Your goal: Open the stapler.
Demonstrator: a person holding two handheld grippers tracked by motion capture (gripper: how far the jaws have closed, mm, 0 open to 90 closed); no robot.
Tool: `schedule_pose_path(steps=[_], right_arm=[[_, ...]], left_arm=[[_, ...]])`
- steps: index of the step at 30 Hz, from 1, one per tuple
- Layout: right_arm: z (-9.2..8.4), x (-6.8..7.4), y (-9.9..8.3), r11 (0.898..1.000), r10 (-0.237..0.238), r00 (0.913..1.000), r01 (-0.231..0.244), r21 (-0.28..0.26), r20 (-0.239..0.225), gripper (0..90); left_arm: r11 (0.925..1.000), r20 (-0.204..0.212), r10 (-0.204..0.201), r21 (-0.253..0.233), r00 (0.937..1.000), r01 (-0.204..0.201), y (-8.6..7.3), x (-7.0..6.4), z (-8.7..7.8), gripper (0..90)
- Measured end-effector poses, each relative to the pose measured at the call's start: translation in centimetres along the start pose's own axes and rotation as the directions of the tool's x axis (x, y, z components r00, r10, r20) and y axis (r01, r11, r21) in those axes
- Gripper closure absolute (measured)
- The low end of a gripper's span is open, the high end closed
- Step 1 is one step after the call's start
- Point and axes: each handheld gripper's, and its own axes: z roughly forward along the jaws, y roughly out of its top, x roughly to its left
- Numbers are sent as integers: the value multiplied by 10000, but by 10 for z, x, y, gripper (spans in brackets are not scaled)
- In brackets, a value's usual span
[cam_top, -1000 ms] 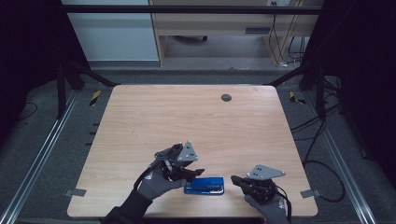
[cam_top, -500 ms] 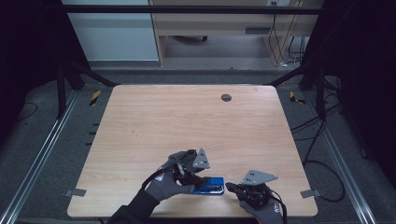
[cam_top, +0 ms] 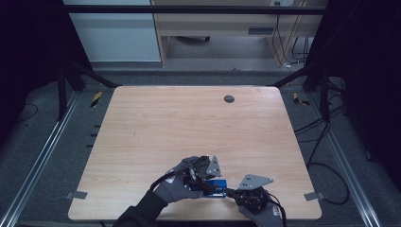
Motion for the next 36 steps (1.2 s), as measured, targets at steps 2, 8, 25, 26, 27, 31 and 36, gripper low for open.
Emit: schedule_pose_path(steps=[2, 8, 25, 26, 27, 31, 36], right_arm=[[2, 0, 0, 10000, -45, 10000, 45, 10, -48, 900], [4, 1, 0, 10000, -25, 10000, 26, 69, -34, 900], [9, 0, 1, 9996, -146, 9999, 147, 221, -44, 900], [10, 1, 1, 9997, -139, 9999, 140, 216, -51, 900], [11, 0, 1, 9996, -156, 9999, 158, 254, -62, 900], [13, 0, 2, 9994, -130, 9999, 132, 316, -65, 900], [14, 1, 2, 9997, -116, 9999, 116, 230, 8, 900]], left_arm=[[9999, 102, 33, 107, 9999, -34, 0, 0, 3, 492], [9982, 206, 234, 538, 9995, -245, -1, 2, 14, 481], [9925, 509, 445, 1116, 9977, -499, -1, 4, 36, 574], [9918, 521, 473, 1163, 9975, -531, -1, 5, 37, 575], [9935, 507, 331, 1072, 9982, -384, -1, 4, 39, 575], [9901, 638, 552, 1254, 9964, -628, -2, 4, 43, 590], [9925, 709, 493, 1078, 9963, -568, -2, 5, 40, 607]])
